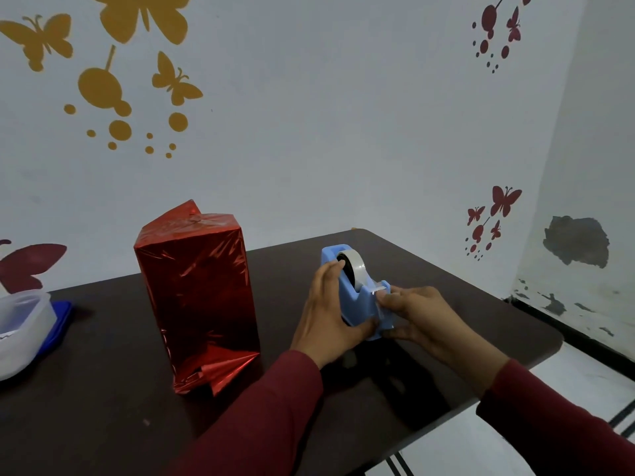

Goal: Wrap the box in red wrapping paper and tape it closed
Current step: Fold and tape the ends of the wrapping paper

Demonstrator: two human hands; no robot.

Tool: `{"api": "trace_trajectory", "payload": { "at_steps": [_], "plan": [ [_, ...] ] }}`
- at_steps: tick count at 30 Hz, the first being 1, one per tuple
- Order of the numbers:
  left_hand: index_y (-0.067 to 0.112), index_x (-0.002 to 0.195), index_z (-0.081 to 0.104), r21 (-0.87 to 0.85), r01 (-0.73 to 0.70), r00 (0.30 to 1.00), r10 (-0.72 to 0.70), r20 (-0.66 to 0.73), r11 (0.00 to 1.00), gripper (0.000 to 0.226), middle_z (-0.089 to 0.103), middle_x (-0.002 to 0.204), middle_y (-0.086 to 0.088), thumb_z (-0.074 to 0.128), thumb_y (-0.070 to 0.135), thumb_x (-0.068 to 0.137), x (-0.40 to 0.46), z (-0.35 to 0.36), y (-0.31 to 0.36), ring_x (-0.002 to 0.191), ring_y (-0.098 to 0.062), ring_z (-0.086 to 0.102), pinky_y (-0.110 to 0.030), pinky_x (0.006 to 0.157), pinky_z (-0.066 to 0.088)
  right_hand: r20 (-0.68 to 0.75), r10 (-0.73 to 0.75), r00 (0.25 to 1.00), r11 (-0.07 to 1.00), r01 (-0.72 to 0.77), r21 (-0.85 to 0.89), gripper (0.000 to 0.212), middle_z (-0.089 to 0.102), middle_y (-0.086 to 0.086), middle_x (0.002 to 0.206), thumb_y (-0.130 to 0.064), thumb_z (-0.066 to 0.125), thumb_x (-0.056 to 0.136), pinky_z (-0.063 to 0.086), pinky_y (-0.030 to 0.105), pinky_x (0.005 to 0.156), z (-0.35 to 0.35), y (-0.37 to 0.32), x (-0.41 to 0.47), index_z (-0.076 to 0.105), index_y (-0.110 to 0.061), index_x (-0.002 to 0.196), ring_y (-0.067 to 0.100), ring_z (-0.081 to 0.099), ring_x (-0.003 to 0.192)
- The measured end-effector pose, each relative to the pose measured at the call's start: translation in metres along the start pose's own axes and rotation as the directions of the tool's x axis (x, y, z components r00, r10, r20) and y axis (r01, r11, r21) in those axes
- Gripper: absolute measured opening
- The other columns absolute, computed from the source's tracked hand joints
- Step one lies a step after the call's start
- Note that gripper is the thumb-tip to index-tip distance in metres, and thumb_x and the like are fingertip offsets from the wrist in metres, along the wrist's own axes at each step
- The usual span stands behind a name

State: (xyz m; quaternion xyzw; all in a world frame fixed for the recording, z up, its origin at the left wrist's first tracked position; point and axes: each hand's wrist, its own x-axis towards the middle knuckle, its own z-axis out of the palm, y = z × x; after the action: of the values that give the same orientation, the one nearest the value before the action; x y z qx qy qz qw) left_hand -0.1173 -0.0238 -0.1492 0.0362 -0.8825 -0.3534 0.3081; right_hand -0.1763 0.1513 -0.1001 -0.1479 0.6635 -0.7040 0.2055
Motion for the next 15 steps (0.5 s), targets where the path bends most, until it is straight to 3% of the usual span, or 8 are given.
{"api": "trace_trajectory", "payload": {
  "at_steps": [2,5,8,10,12,15],
  "plan": [
    [0.034,0.157,0.02,-0.011,-0.033,0.999,0.033,0.019,0.999,0.109,0.016,0.159,0.023,0.087,0.044,0.072,-0.003,-0.002,0.001,0.144,-0.003,0.029,-0.027,0.111,0.041,0.025,-0.046,0.999,0.997,0.047,-0.064,0.013,0.079,0.012,0.105,-0.01,0.071,0.096,0.064,0.055,0.083,-0.002,0.001,0.002,0.081,-0.006,0.089,0.034,0.077,0.096],
    [0.032,0.155,0.024,-0.041,-0.084,0.996,0.084,-0.001,0.996,0.1,0.018,0.151,0.029,0.083,0.028,0.075,-0.007,-0.006,0.003,0.138,0.004,0.03,-0.012,0.104,0.035,0.059,-0.096,0.994,0.979,0.104,-0.175,0.043,0.079,0.006,0.108,-0.005,0.072,0.094,0.064,0.051,0.082,-0.005,-0.001,0.005,0.073,-0.017,0.052,0.033,0.076,0.095],
    [0.034,0.149,0.034,-0.061,-0.125,0.988,0.118,-0.094,0.99,0.083,0.024,0.14,0.038,0.078,0.029,0.079,-0.01,-0.006,0.01,0.131,0.015,0.03,0.0,0.095,0.032,0.115,-0.152,0.982,0.914,0.184,-0.361,0.043,0.068,-0.011,0.131,-0.003,0.074,0.091,0.063,0.034,0.081,-0.014,0.008,0.001,0.07,-0.012,0.049,0.018,0.071,0.105],
    [0.035,0.14,0.046,-0.021,-0.176,0.973,0.17,-0.157,0.984,0.065,0.032,0.135,0.036,0.074,0.037,0.081,-0.01,-0.006,0.017,0.128,0.006,0.037,-0.005,0.095,0.038,0.129,-0.163,0.978,0.957,0.188,-0.221,0.03,0.068,-0.01,0.135,-0.011,0.071,0.096,0.063,0.038,0.089,-0.021,0.022,-0.001,0.077,-0.002,0.068,0.019,0.071,0.113],
    [0.032,0.127,0.061,0.063,-0.248,0.947,0.256,-0.196,0.967,0.045,0.045,0.128,0.022,0.07,0.043,0.084,-0.011,-0.004,0.024,0.121,-0.003,0.041,-0.021,0.095,0.045,0.057,-0.204,0.977,0.978,0.206,-0.03,0.038,0.074,-0.003,0.126,-0.025,0.061,0.103,0.06,0.045,0.095,-0.025,0.032,-0.005,0.079,0.0,0.081,0.021,0.071,0.116],
    [0.028,0.116,0.071,0.183,-0.339,0.912,0.37,-0.177,0.923,0.034,0.052,0.126,0.012,0.068,0.047,0.088,-0.013,0.0,0.034,0.118,-0.008,0.041,-0.037,0.094,0.049,-0.076,-0.307,0.949,0.952,0.307,-0.004,0.054,0.075,-0.011,0.123,-0.038,0.047,0.107,0.056,0.046,0.096,-0.028,0.037,-0.008,0.079,0.0,0.084,0.01,0.07,0.114]
  ]
}}
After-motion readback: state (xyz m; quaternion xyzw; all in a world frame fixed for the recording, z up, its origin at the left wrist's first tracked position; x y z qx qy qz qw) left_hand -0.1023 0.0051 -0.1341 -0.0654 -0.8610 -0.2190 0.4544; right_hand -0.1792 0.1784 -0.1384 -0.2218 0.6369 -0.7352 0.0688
